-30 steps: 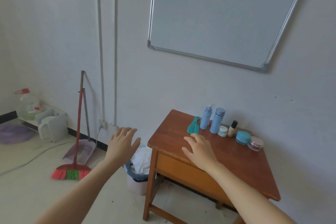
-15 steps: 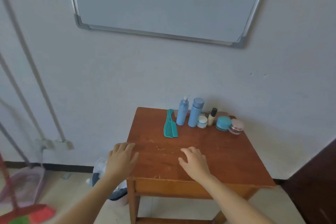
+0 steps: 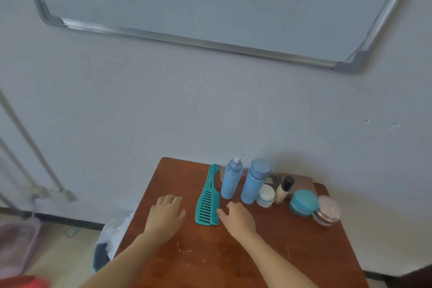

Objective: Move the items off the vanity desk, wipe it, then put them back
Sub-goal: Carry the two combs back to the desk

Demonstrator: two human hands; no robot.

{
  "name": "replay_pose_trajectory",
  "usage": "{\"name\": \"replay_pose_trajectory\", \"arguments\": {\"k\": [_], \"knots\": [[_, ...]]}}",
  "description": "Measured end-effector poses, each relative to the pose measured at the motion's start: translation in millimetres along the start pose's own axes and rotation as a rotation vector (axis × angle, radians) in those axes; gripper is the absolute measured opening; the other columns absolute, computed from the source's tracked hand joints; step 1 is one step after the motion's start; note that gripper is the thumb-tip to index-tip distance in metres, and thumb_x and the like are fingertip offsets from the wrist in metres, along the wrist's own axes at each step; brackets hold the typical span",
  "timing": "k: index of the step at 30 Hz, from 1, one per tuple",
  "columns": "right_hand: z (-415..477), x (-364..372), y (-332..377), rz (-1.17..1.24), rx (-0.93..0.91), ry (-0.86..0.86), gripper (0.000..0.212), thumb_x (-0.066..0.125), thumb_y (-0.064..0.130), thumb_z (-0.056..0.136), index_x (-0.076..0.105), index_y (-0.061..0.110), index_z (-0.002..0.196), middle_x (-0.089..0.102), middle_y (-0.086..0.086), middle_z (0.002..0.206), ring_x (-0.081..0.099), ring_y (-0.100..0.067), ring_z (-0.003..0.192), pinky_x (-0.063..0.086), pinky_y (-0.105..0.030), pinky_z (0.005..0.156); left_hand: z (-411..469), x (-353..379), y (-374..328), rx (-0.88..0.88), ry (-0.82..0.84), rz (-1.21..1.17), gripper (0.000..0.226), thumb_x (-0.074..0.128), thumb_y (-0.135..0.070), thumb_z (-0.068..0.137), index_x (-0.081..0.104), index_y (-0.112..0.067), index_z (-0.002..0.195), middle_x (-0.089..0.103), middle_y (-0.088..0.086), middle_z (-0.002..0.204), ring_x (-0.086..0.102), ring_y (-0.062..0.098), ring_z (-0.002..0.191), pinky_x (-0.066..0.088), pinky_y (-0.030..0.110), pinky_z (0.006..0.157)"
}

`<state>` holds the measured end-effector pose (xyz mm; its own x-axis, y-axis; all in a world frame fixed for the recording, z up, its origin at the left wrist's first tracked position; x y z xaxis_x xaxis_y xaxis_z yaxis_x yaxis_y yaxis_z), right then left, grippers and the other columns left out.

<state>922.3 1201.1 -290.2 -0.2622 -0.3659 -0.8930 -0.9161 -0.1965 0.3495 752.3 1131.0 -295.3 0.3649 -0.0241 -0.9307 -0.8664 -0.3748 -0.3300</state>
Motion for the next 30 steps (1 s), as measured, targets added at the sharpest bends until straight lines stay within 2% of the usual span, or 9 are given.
{"name": "replay_pose_trajectory", "arguments": {"k": [5,11,16,19,22,30], "knots": [[30.8,16.9,6.9,-0.099,0.033,0.063,0.047,0.043,0.052,0.091,0.052,0.012,0.114,0.054,-0.005,0.117,0.056,-0.023,0.106,0.045,-0.034,0.086,20.6,16.8,1.0,-0.027,0.052,0.002,0.046,0.034,-0.034,0.095,0.031,-0.022,0.139,0.033,-0.003,0.145,0.027,0.017,0.134,0.027,0.033,0.107],[38.4,27.0,15.3,-0.143,0.027,-0.031,0.034,0.046,0.038,0.092,0.051,0.013,0.116,0.050,-0.004,0.122,0.053,-0.023,0.109,0.041,-0.033,0.089,35.6,21.7,7.4,-0.029,0.102,0.022,0.046,0.033,-0.034,0.095,0.030,-0.022,0.139,0.035,-0.002,0.143,0.029,0.018,0.132,0.028,0.033,0.107],[40.5,28.0,22.2,-0.118,0.100,-0.044,0.033,0.048,0.029,0.090,0.045,0.011,0.118,0.050,-0.005,0.122,0.054,-0.022,0.109,0.044,-0.032,0.086,51.3,19.0,5.4,-0.019,0.044,0.075,0.040,0.031,-0.033,0.095,0.038,-0.021,0.132,0.049,-0.002,0.128,0.043,0.017,0.118,0.039,0.029,0.096],[40.2,26.8,28.1,-0.073,0.168,-0.003,0.042,0.053,0.030,0.087,0.042,0.009,0.121,0.051,-0.007,0.123,0.055,-0.022,0.110,0.046,-0.032,0.085,56.8,18.6,0.5,-0.007,0.039,0.113,0.035,0.031,-0.033,0.095,0.044,-0.020,0.124,0.055,-0.001,0.117,0.051,0.017,0.106,0.045,0.027,0.087],[35.3,21.0,33.5,-0.040,0.214,-0.009,0.046,0.056,0.032,0.086,0.042,0.009,0.122,0.051,-0.006,0.123,0.055,-0.022,0.111,0.046,-0.031,0.084,58.5,19.2,-4.8,0.056,0.047,0.147,0.034,0.032,-0.035,0.094,0.044,-0.019,0.121,0.056,0.000,0.114,0.053,0.018,0.104,0.047,0.028,0.083],[-7.8,1.5,17.0,-0.032,0.262,-0.077,0.038,0.057,0.037,0.080,0.049,0.015,0.110,0.053,-0.002,0.112,0.056,-0.021,0.104,0.048,-0.032,0.080,63.3,27.5,-30.3,0.266,0.048,0.183,0.063,0.042,-0.057,0.087,0.030,-0.017,0.133,0.046,0.000,0.126,0.044,0.019,0.116,0.045,0.028,0.087]]}}
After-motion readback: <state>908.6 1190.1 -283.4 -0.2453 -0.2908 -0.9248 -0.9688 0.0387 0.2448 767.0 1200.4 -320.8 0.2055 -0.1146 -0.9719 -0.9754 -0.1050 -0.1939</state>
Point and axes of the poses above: each hand's wrist, its own z-axis towards the middle knuckle, its own x-axis out of the palm, y = z × x, the point moved 1 cm from there along z, towards the middle knuckle
